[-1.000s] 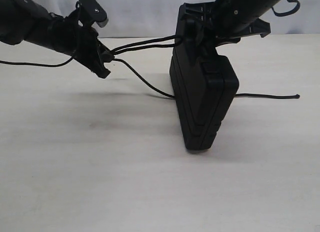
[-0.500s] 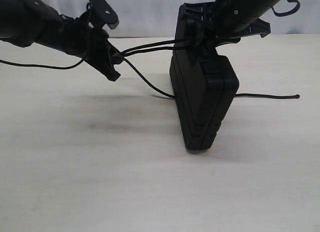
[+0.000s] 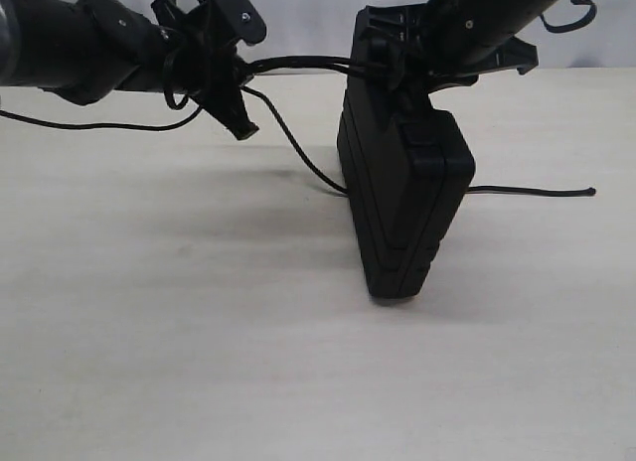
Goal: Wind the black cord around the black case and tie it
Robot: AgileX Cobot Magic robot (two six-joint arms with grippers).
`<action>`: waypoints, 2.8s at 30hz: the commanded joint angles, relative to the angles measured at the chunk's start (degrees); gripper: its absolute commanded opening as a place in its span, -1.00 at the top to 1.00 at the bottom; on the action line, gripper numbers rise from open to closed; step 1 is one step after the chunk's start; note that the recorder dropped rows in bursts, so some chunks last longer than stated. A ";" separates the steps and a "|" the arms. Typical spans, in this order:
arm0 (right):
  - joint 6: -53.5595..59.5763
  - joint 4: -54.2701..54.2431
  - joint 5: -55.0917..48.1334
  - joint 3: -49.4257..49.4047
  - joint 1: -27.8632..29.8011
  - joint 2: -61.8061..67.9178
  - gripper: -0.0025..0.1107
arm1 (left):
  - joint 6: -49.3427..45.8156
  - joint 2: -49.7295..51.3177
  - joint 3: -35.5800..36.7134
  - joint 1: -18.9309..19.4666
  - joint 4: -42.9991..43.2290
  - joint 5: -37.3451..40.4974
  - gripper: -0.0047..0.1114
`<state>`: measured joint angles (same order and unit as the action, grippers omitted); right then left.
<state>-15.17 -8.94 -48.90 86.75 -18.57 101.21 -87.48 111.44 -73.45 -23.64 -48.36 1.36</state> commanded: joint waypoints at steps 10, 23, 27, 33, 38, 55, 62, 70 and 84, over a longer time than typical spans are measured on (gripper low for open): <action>-0.32 -0.85 -1.71 -0.11 -0.25 -0.09 0.88 | -8.68 -0.46 0.06 -7.06 -0.28 -9.20 0.92; -0.32 -0.85 -1.71 -0.11 -0.25 -0.09 0.88 | -8.68 -0.46 0.06 -12.74 -0.16 -9.01 0.92; -0.32 -0.85 -1.71 -0.11 -0.25 -0.09 0.88 | -8.68 -0.46 0.06 -13.45 -0.28 -8.63 0.92; -0.32 -0.85 -1.71 -0.11 -0.25 -0.09 0.88 | -8.58 -0.89 0.06 -14.78 -0.28 -6.20 0.92; -0.32 -0.85 -1.71 -0.11 -0.25 -0.09 0.88 | -8.20 -2.80 0.06 -15.04 -0.55 -4.62 0.92; -0.32 -0.85 -1.71 -0.11 -0.25 -0.09 0.88 | -4.95 -3.32 0.06 -15.04 -5.61 3.07 0.92; -0.32 -0.85 1.47 -0.11 -0.25 -0.09 0.88 | -5.05 -3.32 0.06 -15.04 -6.55 4.65 0.92; -0.32 -0.85 2.63 -0.11 -0.25 -0.09 0.88 | -5.19 -3.46 -0.05 -15.21 -6.55 6.05 0.92; -0.32 0.51 2.57 -0.23 -0.25 0.02 0.88 | -7.10 -3.60 -3.55 -19.01 -6.24 6.90 0.92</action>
<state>-15.61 -8.11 -47.30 86.50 -18.61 101.28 -94.48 108.33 -76.13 -41.94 -54.08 6.97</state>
